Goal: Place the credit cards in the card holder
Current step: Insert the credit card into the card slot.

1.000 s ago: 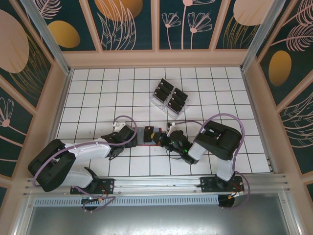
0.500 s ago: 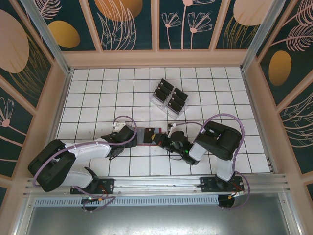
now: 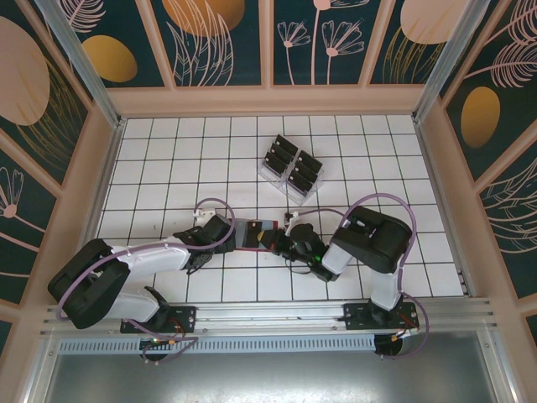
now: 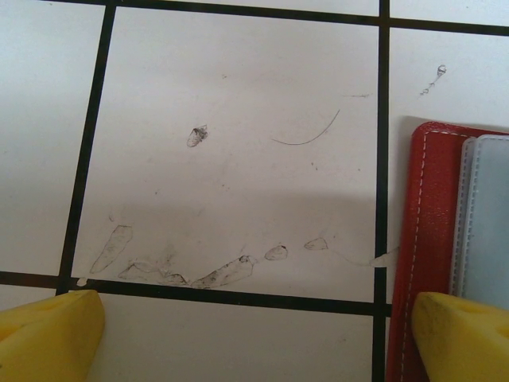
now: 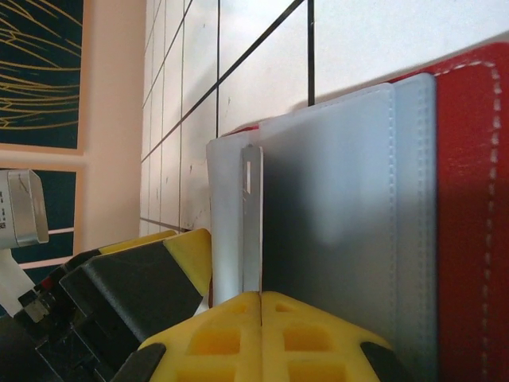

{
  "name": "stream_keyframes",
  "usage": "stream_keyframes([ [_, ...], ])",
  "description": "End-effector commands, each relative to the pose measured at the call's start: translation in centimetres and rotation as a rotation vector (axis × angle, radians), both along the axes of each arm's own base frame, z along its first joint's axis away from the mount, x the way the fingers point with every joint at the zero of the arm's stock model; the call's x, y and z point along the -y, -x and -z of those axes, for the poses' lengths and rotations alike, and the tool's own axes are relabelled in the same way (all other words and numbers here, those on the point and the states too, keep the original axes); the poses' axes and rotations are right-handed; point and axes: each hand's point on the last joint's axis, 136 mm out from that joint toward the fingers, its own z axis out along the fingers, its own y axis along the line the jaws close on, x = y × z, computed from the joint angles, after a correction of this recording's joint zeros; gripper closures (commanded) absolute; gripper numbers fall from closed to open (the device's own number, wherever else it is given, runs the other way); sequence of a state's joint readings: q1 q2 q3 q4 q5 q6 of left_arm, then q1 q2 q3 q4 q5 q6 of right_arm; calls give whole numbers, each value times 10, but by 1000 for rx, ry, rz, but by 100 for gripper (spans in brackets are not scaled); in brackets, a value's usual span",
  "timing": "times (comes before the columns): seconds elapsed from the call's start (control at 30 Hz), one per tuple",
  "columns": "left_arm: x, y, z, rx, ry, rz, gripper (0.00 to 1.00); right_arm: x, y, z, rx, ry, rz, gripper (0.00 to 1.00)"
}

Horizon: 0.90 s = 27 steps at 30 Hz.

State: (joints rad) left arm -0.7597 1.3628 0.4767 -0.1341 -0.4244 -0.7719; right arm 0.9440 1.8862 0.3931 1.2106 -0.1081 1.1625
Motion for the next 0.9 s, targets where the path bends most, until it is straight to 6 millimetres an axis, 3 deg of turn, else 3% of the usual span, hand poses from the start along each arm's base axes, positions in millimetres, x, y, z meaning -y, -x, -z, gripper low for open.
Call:
stream_keyframes([
  [0.0, -7, 9, 11, -38, -38, 3, 1, -4, 2, 10, -34, 22, -27, 100],
  [0.4, -6, 9, 9, -34, -34, 4, 2, -13, -1, 14, -50, 36, -67, 100],
  [0.67, -2, 4, -4, -2, -5, -5, 2, -20, -1, 19, -66, 114, -114, 99],
  [0.87, 5, -10, -29, 57, 12, -8, 1, -21, -7, 9, -33, 234, -143, 74],
])
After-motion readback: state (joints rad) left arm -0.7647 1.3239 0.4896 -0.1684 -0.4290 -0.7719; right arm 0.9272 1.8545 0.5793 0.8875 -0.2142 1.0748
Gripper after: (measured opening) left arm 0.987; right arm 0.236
